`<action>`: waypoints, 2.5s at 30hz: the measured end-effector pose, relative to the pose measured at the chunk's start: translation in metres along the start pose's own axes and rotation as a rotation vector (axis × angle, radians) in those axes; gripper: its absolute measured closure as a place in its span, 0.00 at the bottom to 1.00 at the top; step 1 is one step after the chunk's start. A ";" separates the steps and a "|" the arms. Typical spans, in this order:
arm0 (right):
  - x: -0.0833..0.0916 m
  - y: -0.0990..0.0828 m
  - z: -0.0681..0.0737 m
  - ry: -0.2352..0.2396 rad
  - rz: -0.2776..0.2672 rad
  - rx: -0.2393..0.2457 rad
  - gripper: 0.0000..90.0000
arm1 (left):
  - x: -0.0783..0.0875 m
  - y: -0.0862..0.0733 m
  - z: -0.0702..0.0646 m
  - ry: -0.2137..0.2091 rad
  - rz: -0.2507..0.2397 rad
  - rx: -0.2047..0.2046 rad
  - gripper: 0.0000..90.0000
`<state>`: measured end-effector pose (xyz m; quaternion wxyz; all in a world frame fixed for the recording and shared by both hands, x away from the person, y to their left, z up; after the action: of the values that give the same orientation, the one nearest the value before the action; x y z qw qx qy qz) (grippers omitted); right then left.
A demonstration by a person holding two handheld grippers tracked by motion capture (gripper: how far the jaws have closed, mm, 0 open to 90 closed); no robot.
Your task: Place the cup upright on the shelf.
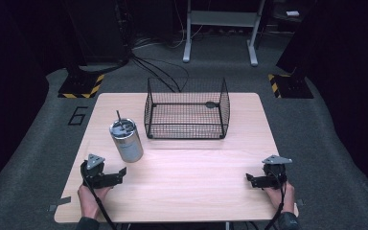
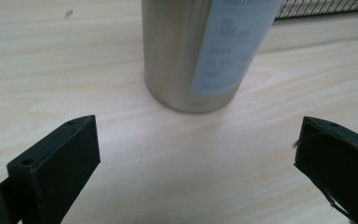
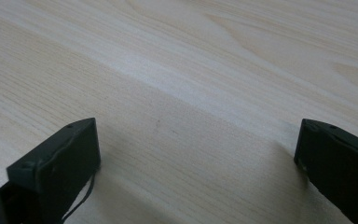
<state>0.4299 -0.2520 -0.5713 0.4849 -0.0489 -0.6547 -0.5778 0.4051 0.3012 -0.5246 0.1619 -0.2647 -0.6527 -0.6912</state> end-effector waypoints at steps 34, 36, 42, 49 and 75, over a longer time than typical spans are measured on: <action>0.000 0.000 -0.002 -0.012 -0.010 -0.004 0.00 | -0.017 0.085 -0.018 -0.014 -0.159 0.018 0.00; 0.000 0.000 -0.002 -0.013 -0.010 -0.004 0.00 | -0.018 0.087 -0.019 -0.010 -0.166 0.018 0.00; 0.000 0.000 -0.002 -0.013 -0.011 -0.004 0.00 | -0.023 0.096 -0.022 0.003 -0.192 0.022 0.00; 0.000 0.000 -0.002 -0.014 -0.011 -0.004 0.00 | -0.027 0.098 -0.023 0.028 -0.203 0.016 0.00; 0.000 0.000 -0.002 -0.018 -0.006 -0.015 0.00 | -0.033 0.098 -0.025 0.057 -0.242 -0.003 0.04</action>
<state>0.4306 -0.2536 -0.5713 0.4771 -0.0559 -0.6546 -0.5838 0.4831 0.2629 -0.4639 0.0955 -0.1644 -0.6738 -0.7140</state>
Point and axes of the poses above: each handheld gripper's, and its own axes: x roughly backward along the jaws, y roughly out of its top, z roughly to its left, the point moved 6 cm from there along -x, roughly forward along the jaws, and after that the axes turned 11 degrees about y, right-handed, at the moved point
